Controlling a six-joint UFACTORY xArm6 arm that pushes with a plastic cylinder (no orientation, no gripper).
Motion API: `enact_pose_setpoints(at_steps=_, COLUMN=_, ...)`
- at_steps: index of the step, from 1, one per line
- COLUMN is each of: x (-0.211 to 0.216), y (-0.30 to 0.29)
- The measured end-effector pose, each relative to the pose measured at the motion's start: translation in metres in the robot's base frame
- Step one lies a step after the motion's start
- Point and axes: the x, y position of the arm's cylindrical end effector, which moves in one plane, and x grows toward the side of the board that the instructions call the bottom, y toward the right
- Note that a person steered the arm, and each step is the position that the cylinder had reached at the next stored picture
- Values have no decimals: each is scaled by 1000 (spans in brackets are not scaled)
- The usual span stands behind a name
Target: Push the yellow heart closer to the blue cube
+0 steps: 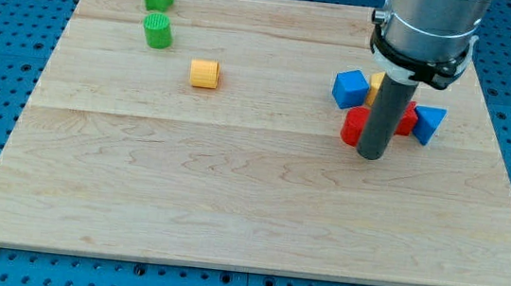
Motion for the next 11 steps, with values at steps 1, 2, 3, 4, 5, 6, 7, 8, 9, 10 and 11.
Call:
enact_pose_setpoints(at_steps=1, x=52, y=-39)
enact_pose_setpoints(at_steps=2, x=64, y=-97)
enact_pose_setpoints(at_steps=3, x=58, y=-168)
enact_pose_setpoints(at_steps=4, x=4, y=-239)
enact_pose_setpoints(at_steps=5, x=-52, y=-248)
enact_pose_setpoints(at_steps=6, x=-110, y=-320)
enact_pose_setpoints(at_steps=7, x=-97, y=-250)
enact_pose_setpoints(at_steps=8, x=-102, y=-118)
enact_pose_setpoints(at_steps=9, x=-93, y=-111)
enact_pose_setpoints(at_steps=10, x=-117, y=-176)
enact_pose_setpoints(at_steps=11, x=-162, y=-146)
